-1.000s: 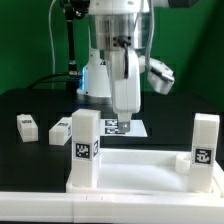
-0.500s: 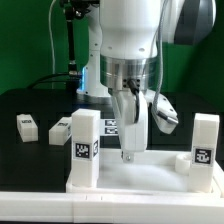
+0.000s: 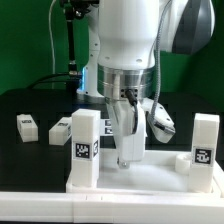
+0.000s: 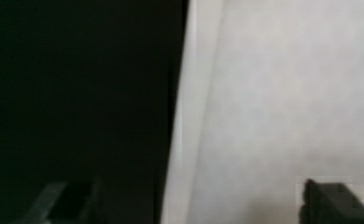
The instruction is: Assemble desk
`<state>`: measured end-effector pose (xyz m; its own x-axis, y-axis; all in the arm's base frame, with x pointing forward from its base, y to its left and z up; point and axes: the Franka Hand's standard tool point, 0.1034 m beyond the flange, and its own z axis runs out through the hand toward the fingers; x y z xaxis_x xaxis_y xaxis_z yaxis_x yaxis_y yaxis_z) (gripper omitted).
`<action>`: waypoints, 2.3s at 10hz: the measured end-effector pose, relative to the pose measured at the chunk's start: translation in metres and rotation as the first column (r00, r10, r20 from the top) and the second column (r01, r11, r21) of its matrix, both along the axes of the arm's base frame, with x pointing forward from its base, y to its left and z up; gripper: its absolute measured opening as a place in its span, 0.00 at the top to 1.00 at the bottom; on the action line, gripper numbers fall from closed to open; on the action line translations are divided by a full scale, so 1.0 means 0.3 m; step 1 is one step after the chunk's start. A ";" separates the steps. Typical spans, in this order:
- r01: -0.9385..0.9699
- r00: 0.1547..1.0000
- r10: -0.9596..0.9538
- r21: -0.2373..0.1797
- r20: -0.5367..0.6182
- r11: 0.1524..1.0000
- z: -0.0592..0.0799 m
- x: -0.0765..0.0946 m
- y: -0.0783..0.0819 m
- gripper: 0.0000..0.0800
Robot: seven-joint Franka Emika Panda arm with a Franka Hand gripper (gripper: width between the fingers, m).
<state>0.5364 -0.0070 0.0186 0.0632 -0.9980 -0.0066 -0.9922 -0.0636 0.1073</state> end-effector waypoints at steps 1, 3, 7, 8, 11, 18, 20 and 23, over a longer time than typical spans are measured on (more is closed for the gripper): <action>-0.006 1.000 0.006 0.000 -0.002 1.000 -0.001 -0.003 -0.007 0.52; -0.010 1.000 0.010 0.000 -0.002 1.000 -0.002 -0.004 0.001 0.69; 0.000 1.000 0.000 0.001 -0.011 1.000 -0.003 -0.014 -0.005 0.91; -0.022 1.000 0.022 0.002 -0.013 1.000 -0.003 -0.021 -0.017 0.91; -0.133 0.991 0.133 0.007 -0.024 0.991 0.007 -0.079 -0.115 0.92; -0.352 0.935 0.353 0.029 -0.025 0.935 0.008 -0.114 -0.175 0.92; -0.533 0.844 0.535 0.050 -0.035 0.844 0.013 -0.111 -0.203 0.92; -0.740 0.668 0.744 0.082 -0.014 0.667 0.018 -0.104 -0.226 0.92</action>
Offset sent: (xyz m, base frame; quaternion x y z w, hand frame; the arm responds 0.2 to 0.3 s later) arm 0.0000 0.0000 0.0000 0.0000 0.0000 0.0000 1.0000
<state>0.5054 -0.0748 0.0239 0.7807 -0.6185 -0.0893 -0.6086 -0.7850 0.1157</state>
